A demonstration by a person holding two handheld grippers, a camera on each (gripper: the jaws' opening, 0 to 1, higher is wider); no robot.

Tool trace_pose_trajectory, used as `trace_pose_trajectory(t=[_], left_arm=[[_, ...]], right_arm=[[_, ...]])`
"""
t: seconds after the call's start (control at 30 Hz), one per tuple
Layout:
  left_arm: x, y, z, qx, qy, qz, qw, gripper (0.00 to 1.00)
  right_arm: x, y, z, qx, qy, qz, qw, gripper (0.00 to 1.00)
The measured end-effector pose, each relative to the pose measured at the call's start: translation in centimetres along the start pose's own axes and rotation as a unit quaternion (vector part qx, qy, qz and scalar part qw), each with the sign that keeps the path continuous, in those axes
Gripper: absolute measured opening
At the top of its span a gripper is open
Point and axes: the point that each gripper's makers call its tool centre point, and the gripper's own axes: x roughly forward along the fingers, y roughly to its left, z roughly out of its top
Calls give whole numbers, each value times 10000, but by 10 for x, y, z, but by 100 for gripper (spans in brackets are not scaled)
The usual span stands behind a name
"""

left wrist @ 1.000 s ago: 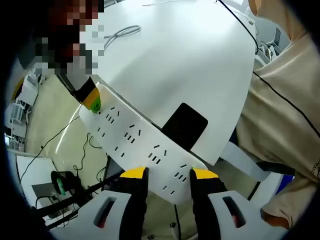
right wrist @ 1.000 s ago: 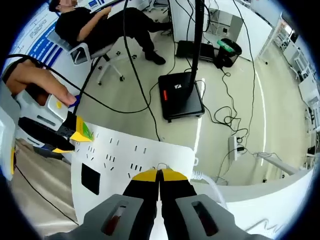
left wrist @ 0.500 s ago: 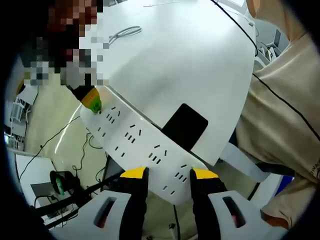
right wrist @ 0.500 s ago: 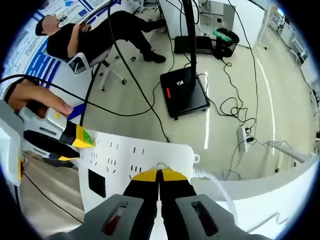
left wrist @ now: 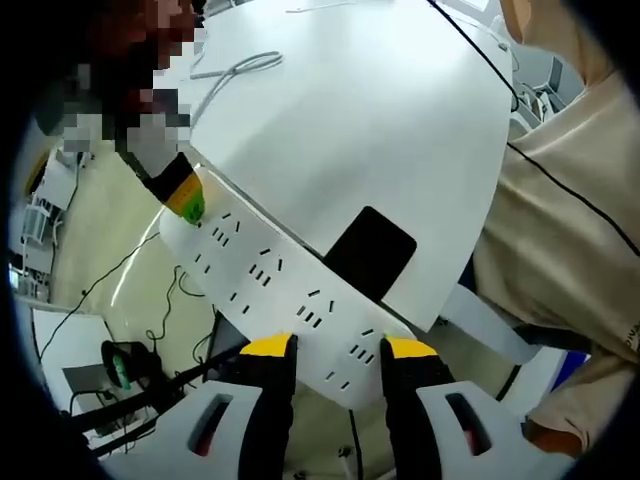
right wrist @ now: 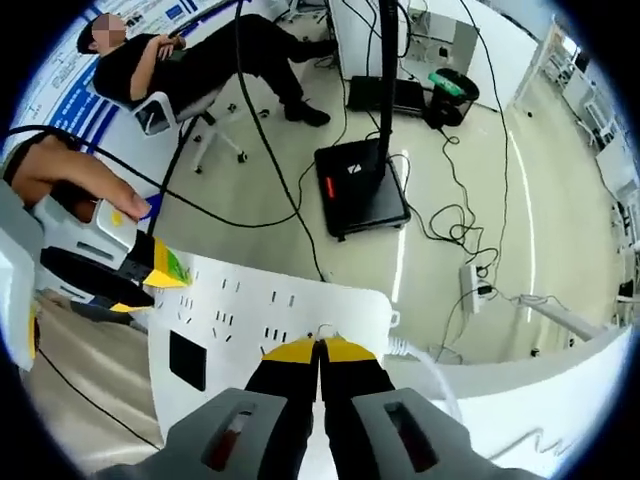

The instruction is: Pick up the power strip scattered on the table, fix it on the side mounting bracket of the table, and press the switch

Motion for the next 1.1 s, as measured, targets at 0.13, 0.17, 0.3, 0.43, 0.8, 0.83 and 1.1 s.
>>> trace_pose_trajectory(t=[0.13,0.17,0.3,0.43,0.8,0.83,1.1], left_arm=[[0,1,0,-7,-26,1,10000,38],[0,1,0,-4,-22,1,10000,38],[1,2,-1,3,6,7,10000,38],[1,3,-1,10,8,2,10000,38],[0,3,-2,11,-16,8,10000,38],[0,3,-2,9,-21,10,10000,38],[0,3,-3,26,-31,10,10000,38]], right_arm=[[-9,-3,6,57,-218,-72,9997,0],[-12,-3,6,70,-256,-91,9996,0],[-22,-3,6,88,-359,-166,9992,0],[-29,-1,4,120,-481,-187,9986,0],[-43,0,1,173,-764,-227,9967,0],[-46,0,0,181,-818,-235,9962,0],[-66,5,-8,244,-1119,-273,9930,0]])
